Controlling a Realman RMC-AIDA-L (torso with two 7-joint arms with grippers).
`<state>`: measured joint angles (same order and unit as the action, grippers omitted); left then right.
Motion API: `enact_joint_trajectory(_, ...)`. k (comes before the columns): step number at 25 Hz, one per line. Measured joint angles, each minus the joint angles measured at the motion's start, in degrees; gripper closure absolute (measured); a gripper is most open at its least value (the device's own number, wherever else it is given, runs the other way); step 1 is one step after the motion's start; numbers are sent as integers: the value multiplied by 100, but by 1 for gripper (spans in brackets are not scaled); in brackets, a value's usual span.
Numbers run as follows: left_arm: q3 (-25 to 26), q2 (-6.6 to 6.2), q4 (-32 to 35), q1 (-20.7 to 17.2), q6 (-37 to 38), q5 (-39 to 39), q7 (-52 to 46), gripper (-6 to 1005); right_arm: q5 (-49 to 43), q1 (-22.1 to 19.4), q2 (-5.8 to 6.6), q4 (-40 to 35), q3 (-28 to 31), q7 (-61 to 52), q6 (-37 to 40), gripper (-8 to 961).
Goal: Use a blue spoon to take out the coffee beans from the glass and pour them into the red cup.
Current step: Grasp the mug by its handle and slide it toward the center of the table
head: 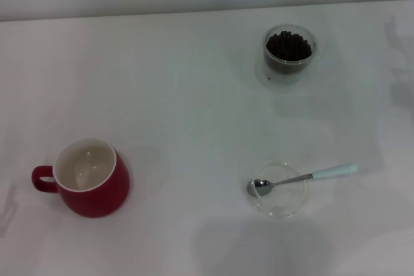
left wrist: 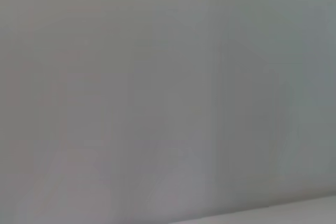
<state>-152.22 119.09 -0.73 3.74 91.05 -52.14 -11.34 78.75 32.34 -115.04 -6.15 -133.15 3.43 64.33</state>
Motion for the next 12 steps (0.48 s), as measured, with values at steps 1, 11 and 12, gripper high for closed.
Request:
enact_joint_trajectory(1,-46,0,-50,-15,50,46,-7,112,0,6,3,0,0,0,0,155)
enact_joint_trajectory(11,-143,-8,-247,-53,80,521,-35,111,0,32,-1,9,0,0,-6,155)
enact_joint_trajectory(12,-145,-9,-248,-35,36,567,-34,111,0,34,-1,9,0,0,-7,155)
